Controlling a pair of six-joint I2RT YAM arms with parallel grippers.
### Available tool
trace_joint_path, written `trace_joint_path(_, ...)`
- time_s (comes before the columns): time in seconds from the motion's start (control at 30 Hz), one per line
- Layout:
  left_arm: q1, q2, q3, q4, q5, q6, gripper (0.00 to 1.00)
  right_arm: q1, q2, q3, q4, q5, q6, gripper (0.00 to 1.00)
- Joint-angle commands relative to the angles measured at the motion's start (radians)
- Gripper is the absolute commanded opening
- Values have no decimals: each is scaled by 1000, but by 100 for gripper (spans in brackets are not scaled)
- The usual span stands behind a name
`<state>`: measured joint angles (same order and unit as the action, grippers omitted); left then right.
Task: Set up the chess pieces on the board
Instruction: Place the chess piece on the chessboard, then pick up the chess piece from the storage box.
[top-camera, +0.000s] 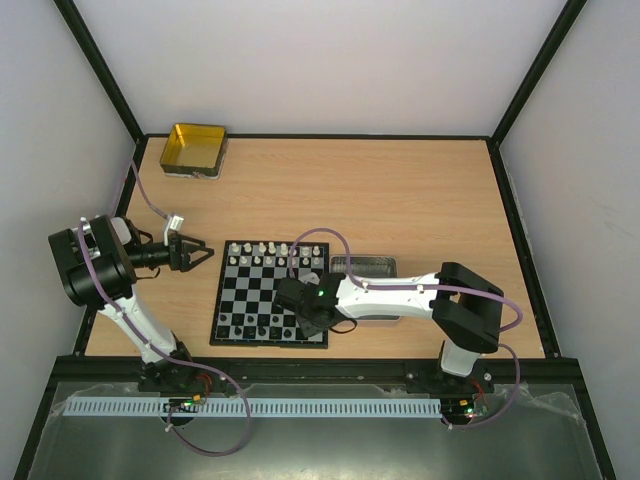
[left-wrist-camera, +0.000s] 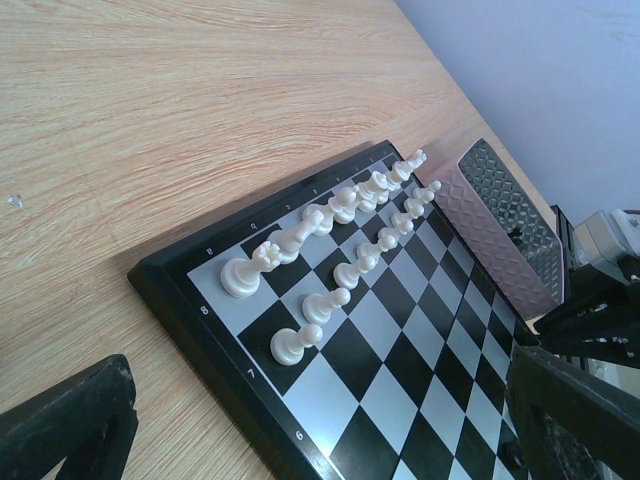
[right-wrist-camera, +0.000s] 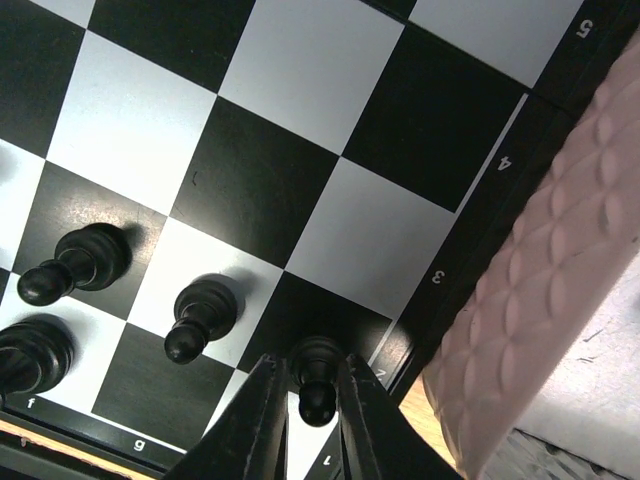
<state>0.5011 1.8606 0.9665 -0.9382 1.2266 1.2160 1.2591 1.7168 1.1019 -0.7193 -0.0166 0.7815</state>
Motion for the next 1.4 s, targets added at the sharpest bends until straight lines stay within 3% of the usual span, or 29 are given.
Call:
trace_joint_path(0.0,7,15,20,-16,34,35,100,3,6,-3,4,9,-7,15)
trace_joint_path(0.23,8,16,21,-16,34,36,100,3,-25,-2,-4,51,30,28)
trace_joint_path(0.6,8,19,23,-19,34,36,100,-4,-123,56,-131,232,109,26)
trace_joint_path(0.8,7,23,26,-22,34,38,100,-145,-234,51,-205,292,83,26)
trace_joint_path(1.03,7,22,26,-25,34,40,100,-295,-305,-134,-136,202,24,26)
trace_joint_path(1.37,7,25,29,-28,34,41,100,-314,-286,-221,-46,124,-13,31)
